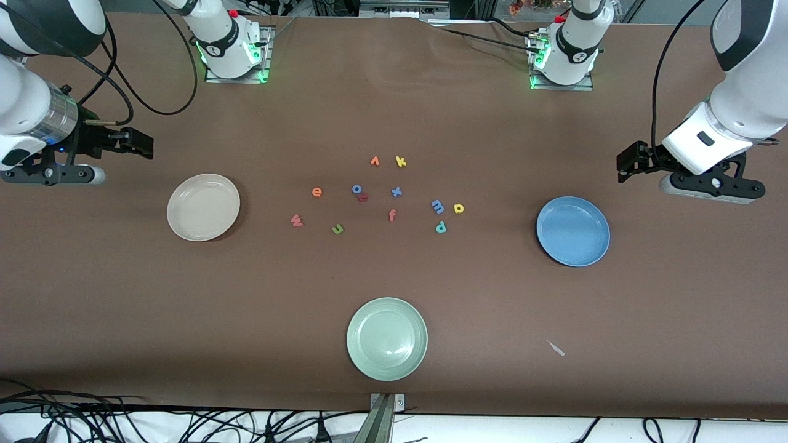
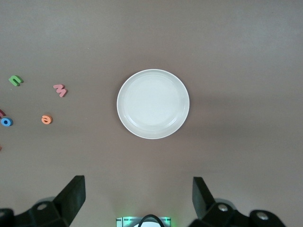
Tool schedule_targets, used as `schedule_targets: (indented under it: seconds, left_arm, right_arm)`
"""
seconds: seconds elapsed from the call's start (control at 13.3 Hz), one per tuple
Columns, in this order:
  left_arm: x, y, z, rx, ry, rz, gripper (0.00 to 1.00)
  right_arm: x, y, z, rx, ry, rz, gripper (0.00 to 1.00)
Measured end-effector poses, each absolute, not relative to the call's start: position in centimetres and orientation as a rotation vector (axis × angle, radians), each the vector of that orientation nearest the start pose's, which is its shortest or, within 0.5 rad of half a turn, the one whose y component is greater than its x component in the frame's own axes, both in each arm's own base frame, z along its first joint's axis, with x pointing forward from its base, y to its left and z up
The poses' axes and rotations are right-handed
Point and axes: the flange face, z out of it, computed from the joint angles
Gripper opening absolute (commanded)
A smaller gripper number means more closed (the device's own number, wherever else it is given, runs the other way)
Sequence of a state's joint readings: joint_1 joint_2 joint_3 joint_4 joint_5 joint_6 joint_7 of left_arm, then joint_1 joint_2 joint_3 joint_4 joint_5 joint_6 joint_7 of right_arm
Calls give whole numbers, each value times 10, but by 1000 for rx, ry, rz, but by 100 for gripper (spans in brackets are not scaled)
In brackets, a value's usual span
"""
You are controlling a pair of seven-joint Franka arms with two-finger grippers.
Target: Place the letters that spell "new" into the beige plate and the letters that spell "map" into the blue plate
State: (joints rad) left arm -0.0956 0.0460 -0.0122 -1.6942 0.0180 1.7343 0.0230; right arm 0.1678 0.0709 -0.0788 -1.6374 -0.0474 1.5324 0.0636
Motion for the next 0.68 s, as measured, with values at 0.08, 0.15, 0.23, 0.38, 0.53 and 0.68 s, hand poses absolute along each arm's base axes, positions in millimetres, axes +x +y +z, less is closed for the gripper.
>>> schedule_targets:
  seconds: [0.08, 0.15, 0.23, 0.38, 0.53, 0.68]
  left_arm:
    - [574, -58, 554, -3118, 203, 8, 100]
    - [574, -57, 554, -3118, 200, 8, 100]
    - [574, -56, 554, -3118, 197, 8, 100]
    - [574, -55, 554, -3118, 194, 8, 100]
    - [574, -55, 554, -3118, 193, 8, 100]
    - [574, -55, 554, -3118, 193, 8, 100]
  right_arm:
    - [562, 46, 551, -3196, -44, 274, 100]
    - [562, 46, 551, -3196, -44, 274, 100]
    - [562, 46, 551, -3196, -44, 274, 100]
    - [562, 46, 551, -3196, -45, 274, 100]
    - [562, 47, 551, -3196, -45, 274, 100]
    - [562, 47, 551, -3196, -45, 274, 100]
